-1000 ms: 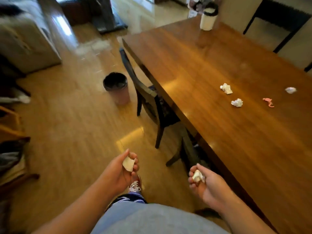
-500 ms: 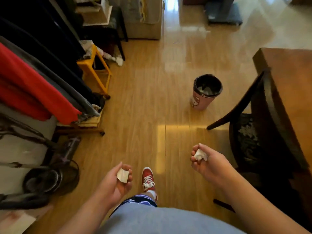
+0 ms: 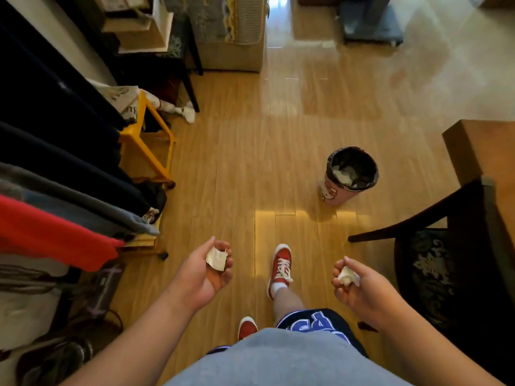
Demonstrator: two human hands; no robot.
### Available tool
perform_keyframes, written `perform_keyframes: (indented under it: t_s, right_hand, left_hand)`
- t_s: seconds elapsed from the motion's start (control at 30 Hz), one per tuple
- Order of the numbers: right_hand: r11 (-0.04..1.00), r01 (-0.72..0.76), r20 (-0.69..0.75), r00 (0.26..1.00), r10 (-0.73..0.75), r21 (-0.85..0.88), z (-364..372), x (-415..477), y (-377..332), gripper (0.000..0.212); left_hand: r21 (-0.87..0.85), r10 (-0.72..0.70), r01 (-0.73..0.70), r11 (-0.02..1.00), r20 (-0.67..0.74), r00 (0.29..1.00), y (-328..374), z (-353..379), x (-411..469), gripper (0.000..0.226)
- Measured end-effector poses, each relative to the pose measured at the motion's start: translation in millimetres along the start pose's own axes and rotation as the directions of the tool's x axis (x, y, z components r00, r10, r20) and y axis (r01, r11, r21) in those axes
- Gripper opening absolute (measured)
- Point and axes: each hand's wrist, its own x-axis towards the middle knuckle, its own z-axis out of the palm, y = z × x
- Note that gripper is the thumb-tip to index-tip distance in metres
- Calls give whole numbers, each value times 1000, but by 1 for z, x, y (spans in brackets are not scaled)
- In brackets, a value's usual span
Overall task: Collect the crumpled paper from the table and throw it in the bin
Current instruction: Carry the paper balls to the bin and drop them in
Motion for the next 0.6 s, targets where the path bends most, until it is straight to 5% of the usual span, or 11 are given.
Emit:
perform_keyframes:
  t_s: [0.27, 0.6]
  right_hand:
    - [996, -90, -45, 995, 89, -19, 31, 87, -109, 20]
    - [990, 6, 119, 993, 10, -137, 160, 179, -278, 19]
  left_hand:
    - [-6, 31, -31, 1000, -8, 1000, 102, 95, 89, 38]
    - [-120, 5, -27, 992, -179, 984, 203, 118, 159, 33]
